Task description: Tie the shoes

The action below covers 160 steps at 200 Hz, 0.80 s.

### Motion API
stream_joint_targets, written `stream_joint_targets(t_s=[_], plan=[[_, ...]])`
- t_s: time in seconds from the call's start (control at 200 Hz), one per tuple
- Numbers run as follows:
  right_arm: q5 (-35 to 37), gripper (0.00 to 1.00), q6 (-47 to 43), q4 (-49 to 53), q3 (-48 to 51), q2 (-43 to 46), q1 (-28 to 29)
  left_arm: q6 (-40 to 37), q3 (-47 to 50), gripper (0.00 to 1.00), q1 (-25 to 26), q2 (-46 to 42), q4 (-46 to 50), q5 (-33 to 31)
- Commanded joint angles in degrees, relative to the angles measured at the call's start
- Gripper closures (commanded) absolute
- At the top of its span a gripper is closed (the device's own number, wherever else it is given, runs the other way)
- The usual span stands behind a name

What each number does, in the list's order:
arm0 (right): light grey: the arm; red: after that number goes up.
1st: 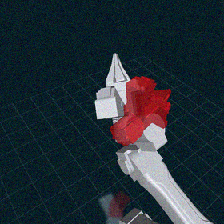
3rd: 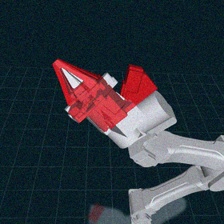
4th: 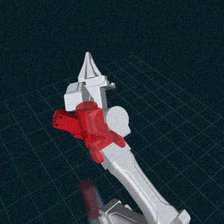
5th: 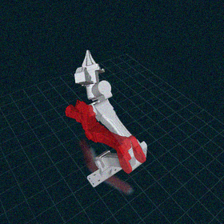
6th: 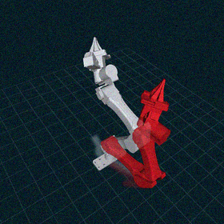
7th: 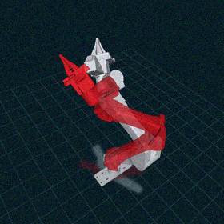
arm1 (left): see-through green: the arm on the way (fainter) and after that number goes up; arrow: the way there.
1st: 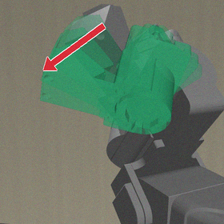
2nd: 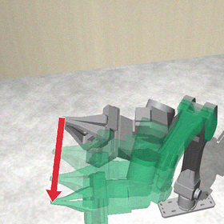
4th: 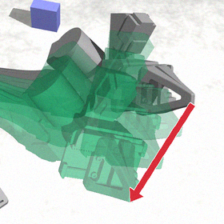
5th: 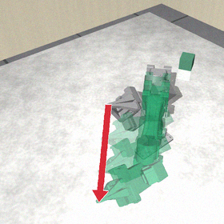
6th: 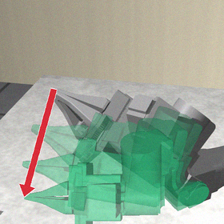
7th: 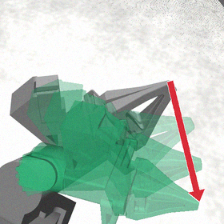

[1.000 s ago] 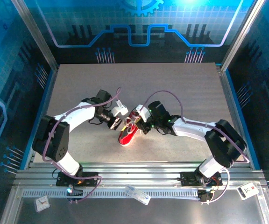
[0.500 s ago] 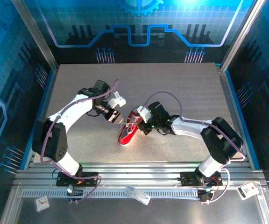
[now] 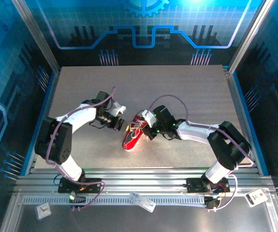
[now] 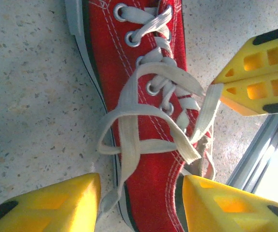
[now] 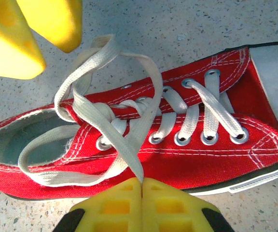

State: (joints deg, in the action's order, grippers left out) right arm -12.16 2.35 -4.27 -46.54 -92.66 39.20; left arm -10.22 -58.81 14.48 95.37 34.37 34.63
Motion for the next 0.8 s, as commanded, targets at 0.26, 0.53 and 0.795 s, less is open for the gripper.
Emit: stream_joint_targets(t_s=[0.26, 0.53, 0.795], plan=[[0.72, 1.00, -0.17, 1.44, -1.28, 0.56, -0.79, -3.37, -0.36, 0.61, -0.33, 4.38, 0.26, 6.29], [1.01, 1.00, 2.41, 1.30, -0.07, 2.53, -2.46, -6.81, -0.59, 1.00, -0.75, 2.78, 4.63, 5.78], [2.18, 1.00, 2.93, 6.28, 2.60, 11.29, -5.50, -9.85, -2.18, 1.00, -2.70, -4.82, 11.24, -1.38]])
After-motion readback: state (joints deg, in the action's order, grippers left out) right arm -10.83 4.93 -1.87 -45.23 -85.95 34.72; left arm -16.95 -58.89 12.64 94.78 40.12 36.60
